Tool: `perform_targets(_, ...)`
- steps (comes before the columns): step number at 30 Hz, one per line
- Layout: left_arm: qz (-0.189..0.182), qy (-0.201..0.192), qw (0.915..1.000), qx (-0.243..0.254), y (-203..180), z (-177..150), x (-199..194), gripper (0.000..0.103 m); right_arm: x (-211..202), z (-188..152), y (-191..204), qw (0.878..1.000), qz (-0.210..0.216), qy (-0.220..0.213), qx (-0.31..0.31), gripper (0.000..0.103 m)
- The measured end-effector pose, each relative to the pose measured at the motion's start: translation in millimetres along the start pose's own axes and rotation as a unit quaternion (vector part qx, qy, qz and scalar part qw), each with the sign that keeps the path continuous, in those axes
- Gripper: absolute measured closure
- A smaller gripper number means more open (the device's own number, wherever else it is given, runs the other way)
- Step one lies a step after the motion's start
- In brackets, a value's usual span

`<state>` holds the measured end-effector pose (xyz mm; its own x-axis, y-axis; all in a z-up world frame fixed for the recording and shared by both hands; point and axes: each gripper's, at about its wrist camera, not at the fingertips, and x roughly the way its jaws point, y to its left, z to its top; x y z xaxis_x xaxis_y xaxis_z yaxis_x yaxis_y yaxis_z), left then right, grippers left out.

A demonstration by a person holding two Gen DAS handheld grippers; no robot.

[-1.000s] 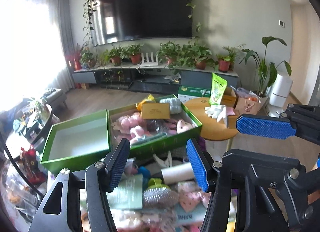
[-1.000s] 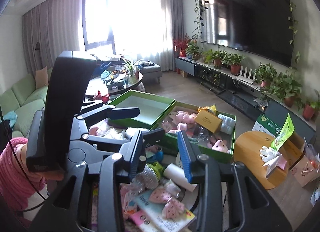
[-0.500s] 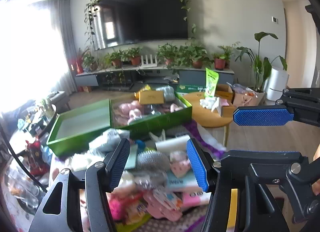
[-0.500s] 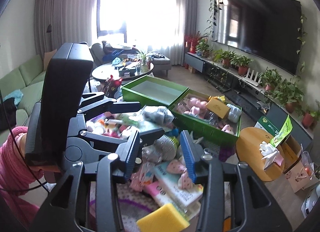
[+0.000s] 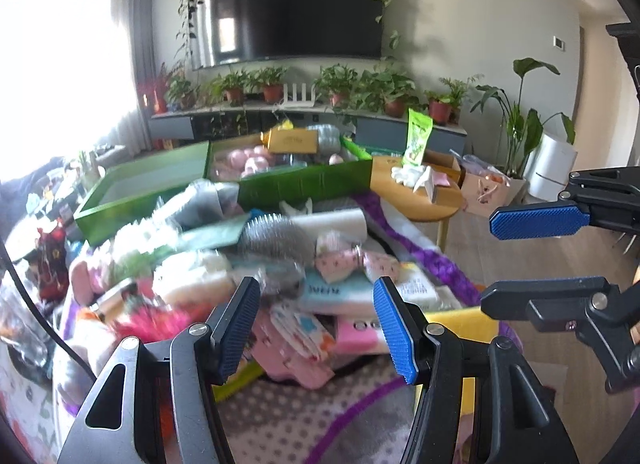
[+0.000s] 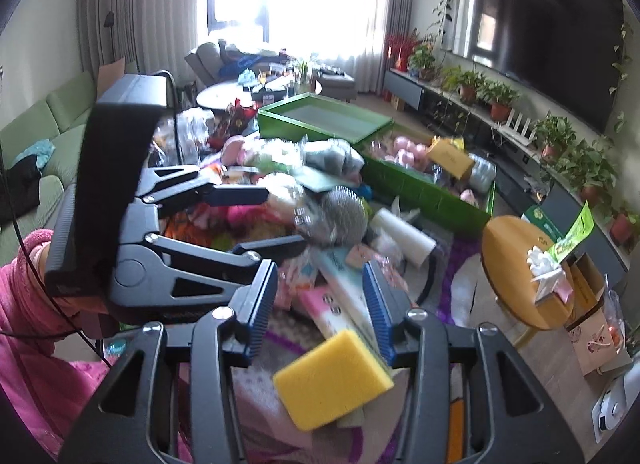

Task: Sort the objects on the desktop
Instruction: 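Close the right gripper on the yellow sponge and lift it, then carry the yellow sponge in the right gripper over the green box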

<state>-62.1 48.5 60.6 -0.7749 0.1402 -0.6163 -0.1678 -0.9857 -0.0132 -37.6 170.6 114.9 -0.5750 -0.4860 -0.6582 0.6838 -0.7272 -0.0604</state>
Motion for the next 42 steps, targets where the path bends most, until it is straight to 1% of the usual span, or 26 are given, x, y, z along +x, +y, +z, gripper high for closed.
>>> perform_targets(2,0.003,0.009,0.9999,-0.005,-2,-8,5,0.043,6,-8,-2,1.000,0.000,0.013,-0.002,0.057)
perform_targets(3,0.005,0.011,0.9999,-0.008,-2,-12,7,0.043,13,-15,-5,1.000,-0.003,0.031,-0.005,0.057)
perform_targets(4,0.004,0.015,0.9998,-0.011,-3,-15,9,0.043,13,-15,-5,1.000,-0.003,0.031,-0.005,0.057)
perform_targets(6,0.001,0.023,0.9996,-0.019,-4,-23,13,0.043,22,-23,-9,0.999,-0.006,0.050,-0.010,0.057)
perform_targets(7,-0.001,0.026,0.9994,-0.022,-4,-27,15,0.043,31,-31,-12,0.997,-0.006,0.069,-0.014,0.057)
perform_targets(11,-0.013,0.042,0.9983,-0.040,-3,-41,21,0.043,41,-40,-17,0.995,-0.006,0.094,-0.019,0.057)
perform_targets(13,-0.016,0.049,0.9979,-0.039,-5,-46,23,0.043,44,-42,-18,0.995,-0.004,0.100,-0.019,0.057)
perform_targets(14,-0.015,0.049,0.9980,-0.037,-6,-49,23,0.043,50,-46,-19,0.993,-0.001,0.115,-0.019,0.057)
perform_targets(17,-0.011,0.048,0.9983,-0.031,-8,-53,23,0.043,55,-49,-20,0.992,0.001,0.125,-0.019,0.057)
perform_targets(20,-0.016,0.050,0.9982,-0.030,-9,-54,23,0.043,64,-57,-23,0.989,0.004,0.146,-0.015,0.057)
perform_targets(21,-0.017,0.050,0.9982,-0.030,-10,-55,22,0.043,64,-57,-23,0.989,0.004,0.146,-0.015,0.057)
perform_targets(22,-0.017,0.049,0.9982,-0.031,-10,-56,21,0.043,65,-58,-23,0.989,0.005,0.149,-0.014,0.059)
perform_targets(23,-0.017,0.048,0.9982,-0.031,-8,-55,21,0.043,67,-63,-20,0.987,0.003,0.161,-0.014,0.072)
perform_targets(26,-0.012,0.045,0.9982,-0.039,-2,-55,18,0.043,65,-65,-17,0.987,-0.002,0.161,-0.008,0.078)
perform_targets(27,-0.010,0.044,0.9981,-0.041,0,-55,17,0.043,63,-65,-17,0.987,-0.007,0.160,0.004,0.080)
perform_targets(29,-0.004,0.042,0.9981,-0.045,6,-54,15,0.043,61,-65,-19,0.986,-0.013,0.162,0.034,0.082)
perform_targets(30,-0.004,0.042,0.9980,-0.046,7,-54,14,0.043,61,-66,-22,0.984,-0.017,0.168,0.054,0.082)
perform_targets(31,-0.004,0.042,0.9980,-0.047,9,-55,13,0.043,61,-72,-29,0.978,-0.023,0.182,0.104,0.082)
perform_targets(32,-0.005,0.042,0.9980,-0.048,10,-55,11,0.043,60,-74,-31,0.976,-0.024,0.183,0.119,0.082)
perform_targets(33,-0.008,0.042,0.9980,-0.047,9,-56,10,0.043,60,-74,-31,0.976,-0.024,0.183,0.119,0.082)
perform_targets(34,-0.012,0.044,0.9980,-0.044,8,-57,8,0.043,59,-78,-35,0.973,-0.023,0.184,0.140,0.081)
perform_targets(35,-0.021,0.047,0.9979,-0.040,5,-59,6,0.043,53,-84,-41,0.967,-0.024,0.183,0.176,0.081)
perform_targets(37,-0.042,0.053,0.9970,-0.037,-1,-62,3,0.043,52,-87,-41,0.965,-0.025,0.183,0.185,0.081)
perform_targets(38,-0.059,0.059,0.9959,-0.036,-5,-64,2,0.043,49,-90,-42,0.963,-0.027,0.184,0.196,0.081)
perform_targets(42,-0.103,0.078,0.9911,-0.031,-23,-72,-4,0.043,39,-100,-36,0.959,-0.045,0.183,0.214,0.080)
